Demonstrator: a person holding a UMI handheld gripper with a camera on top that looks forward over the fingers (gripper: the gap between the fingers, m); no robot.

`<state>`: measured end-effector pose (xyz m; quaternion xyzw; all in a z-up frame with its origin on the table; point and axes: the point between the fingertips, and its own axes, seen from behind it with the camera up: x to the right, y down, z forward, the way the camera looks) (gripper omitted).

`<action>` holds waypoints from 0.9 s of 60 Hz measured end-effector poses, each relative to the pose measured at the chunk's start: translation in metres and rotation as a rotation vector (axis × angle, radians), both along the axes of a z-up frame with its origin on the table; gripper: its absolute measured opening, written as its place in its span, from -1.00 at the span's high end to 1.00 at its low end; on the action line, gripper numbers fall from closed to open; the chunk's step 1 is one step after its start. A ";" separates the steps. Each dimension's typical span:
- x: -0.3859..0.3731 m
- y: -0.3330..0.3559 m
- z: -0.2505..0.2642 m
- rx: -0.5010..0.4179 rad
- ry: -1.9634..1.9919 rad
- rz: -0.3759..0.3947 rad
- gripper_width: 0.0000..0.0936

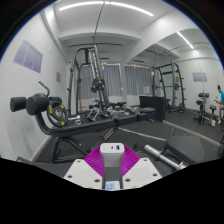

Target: Unplug charger

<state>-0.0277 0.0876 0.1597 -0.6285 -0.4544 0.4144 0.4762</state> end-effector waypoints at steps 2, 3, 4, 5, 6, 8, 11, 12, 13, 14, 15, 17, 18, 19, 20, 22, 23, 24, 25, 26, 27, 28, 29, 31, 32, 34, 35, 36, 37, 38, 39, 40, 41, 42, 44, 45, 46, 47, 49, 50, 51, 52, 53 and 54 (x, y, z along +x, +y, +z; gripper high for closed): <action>0.001 0.015 0.002 0.012 -0.016 -0.006 0.61; 0.002 0.023 0.001 0.015 -0.027 -0.011 0.61; 0.003 0.031 -0.002 0.020 -0.038 -0.018 0.61; 0.005 0.040 -0.005 0.028 -0.051 -0.026 0.61; 0.007 0.048 -0.010 0.038 -0.064 -0.035 0.61; 0.010 0.064 -0.020 0.059 -0.092 -0.050 0.61; 0.015 0.085 -0.043 0.071 -0.139 -0.066 0.61; 0.017 0.088 -0.049 0.078 -0.160 -0.067 0.61; 0.019 0.095 -0.059 0.085 -0.178 -0.067 0.61; 0.020 0.098 -0.065 0.093 -0.200 -0.070 0.59; 0.021 0.103 -0.074 0.099 -0.220 -0.071 0.59; 0.024 0.110 -0.093 0.101 -0.254 -0.070 0.59; 0.026 0.112 -0.101 0.100 -0.272 -0.067 0.59; 0.027 0.114 -0.110 0.101 -0.291 -0.063 0.58; 0.028 0.115 -0.117 0.101 -0.309 -0.058 0.58; 0.029 0.117 -0.133 0.100 -0.333 -0.050 0.55; 0.030 0.117 -0.139 0.099 -0.345 -0.044 0.54; 0.030 0.117 -0.145 0.098 -0.356 -0.038 0.52; 0.030 0.116 -0.150 0.097 -0.364 -0.032 0.50; 0.029 0.114 -0.154 0.095 -0.372 -0.024 0.48; 0.029 0.112 -0.159 0.095 -0.382 -0.014 0.45; 0.029 0.110 -0.163 0.096 -0.395 -0.002 0.41; 0.029 0.106 -0.166 0.095 -0.404 0.009 0.37; 0.028 0.100 -0.171 0.089 -0.416 0.027 0.30; 0.028 0.098 -0.173 0.086 -0.422 0.033 0.26; 0.028 0.095 -0.174 0.083 -0.428 0.045 0.17; 0.028 0.094 -0.174 0.083 -0.427 0.047 0.06; 0.028 0.095 -0.173 0.085 -0.427 0.046 -0.07; 0.027 0.095 -0.173 0.090 -0.428 0.044 -0.21; 0.028 0.096 -0.173 0.098 -0.428 0.040 -0.34; 0.029 0.096 -0.172 0.104 -0.429 0.038 -0.46; 0.030 0.095 -0.170 0.108 -0.429 0.041 -0.57; 0.031 0.094 -0.169 0.110 -0.429 0.043 -0.69; 0.032 0.093 -0.167 0.111 -0.428 0.044 -0.79; 0.035 0.090 -0.159 0.113 -0.420 0.051 -0.85; 0.037 0.090 -0.155 0.118 -0.415 0.049 -0.82; 0.040 0.089 -0.150 0.123 -0.411 0.049 -0.82; 0.044 0.088 -0.144 0.129 -0.405 0.050 -0.83; 0.053 0.088 -0.131 0.139 -0.394 0.042 -0.83; 0.058 0.089 -0.123 0.143 -0.388 0.038 -0.83; 0.064 0.088 -0.114 0.144 -0.381 0.035 -0.83; 0.071 0.086 -0.105 0.145 -0.373 0.034 -0.84; 0.079 0.084 -0.095 0.143 -0.364 0.034 -0.84; 0.088 0.081 -0.085 0.139 -0.356 0.035 -0.83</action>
